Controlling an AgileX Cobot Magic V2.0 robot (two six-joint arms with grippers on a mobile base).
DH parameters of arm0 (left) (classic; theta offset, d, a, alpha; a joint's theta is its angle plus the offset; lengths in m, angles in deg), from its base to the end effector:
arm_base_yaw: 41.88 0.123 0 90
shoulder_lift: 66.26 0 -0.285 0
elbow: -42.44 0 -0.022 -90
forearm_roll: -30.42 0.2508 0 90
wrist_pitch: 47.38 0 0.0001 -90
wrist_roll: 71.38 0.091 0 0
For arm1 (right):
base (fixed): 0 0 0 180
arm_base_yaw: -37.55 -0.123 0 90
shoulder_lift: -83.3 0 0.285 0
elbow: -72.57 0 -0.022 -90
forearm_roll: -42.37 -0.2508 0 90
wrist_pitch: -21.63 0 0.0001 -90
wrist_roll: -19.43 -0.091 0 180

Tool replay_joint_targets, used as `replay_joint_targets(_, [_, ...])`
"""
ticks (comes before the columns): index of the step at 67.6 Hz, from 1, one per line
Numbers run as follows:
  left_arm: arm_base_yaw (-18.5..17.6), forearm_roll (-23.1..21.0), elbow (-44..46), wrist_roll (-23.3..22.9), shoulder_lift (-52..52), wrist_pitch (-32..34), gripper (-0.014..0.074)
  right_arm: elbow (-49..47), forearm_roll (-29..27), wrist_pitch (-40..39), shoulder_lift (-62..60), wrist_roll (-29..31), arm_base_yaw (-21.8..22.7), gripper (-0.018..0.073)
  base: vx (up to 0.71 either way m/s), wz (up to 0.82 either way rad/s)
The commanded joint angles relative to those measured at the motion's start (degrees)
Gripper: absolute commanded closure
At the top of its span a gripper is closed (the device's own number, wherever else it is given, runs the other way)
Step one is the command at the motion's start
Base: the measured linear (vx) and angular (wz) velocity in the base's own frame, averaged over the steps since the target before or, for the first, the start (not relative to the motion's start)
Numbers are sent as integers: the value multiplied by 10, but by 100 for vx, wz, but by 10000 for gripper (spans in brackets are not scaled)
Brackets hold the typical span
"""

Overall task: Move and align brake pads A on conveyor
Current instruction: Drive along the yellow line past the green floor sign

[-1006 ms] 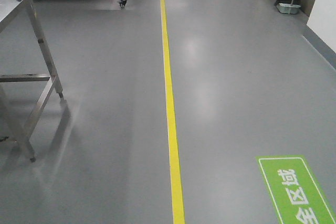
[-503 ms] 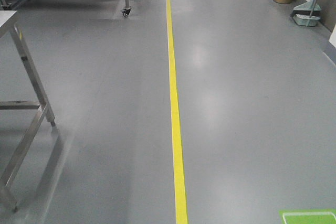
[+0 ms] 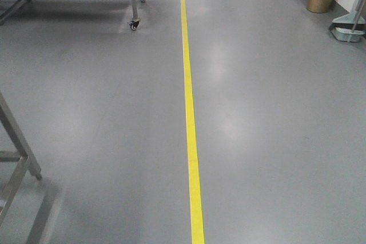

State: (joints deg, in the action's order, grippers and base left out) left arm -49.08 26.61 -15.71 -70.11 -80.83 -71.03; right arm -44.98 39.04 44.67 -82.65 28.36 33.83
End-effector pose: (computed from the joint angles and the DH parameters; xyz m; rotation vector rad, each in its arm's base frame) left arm 0.0468 -0.0084 0.2801 0.0932 1.6806 -0.1461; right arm 0.0517 0.0054 0.2570 -0.1617 1.7291 -0.0078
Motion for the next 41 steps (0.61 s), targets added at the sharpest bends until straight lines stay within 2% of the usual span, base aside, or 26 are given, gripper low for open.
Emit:
replay_joint_targets(1, [-2, -5, 13, -2, -8, 46, 297, -15, 3, -40, 6, 0, 2, 92, 64, 5])
replay_joint_targets(41, [-2, -5, 13, -2, -8, 46, 297, -15, 3, -40, 6, 0, 2, 92, 62, 10])
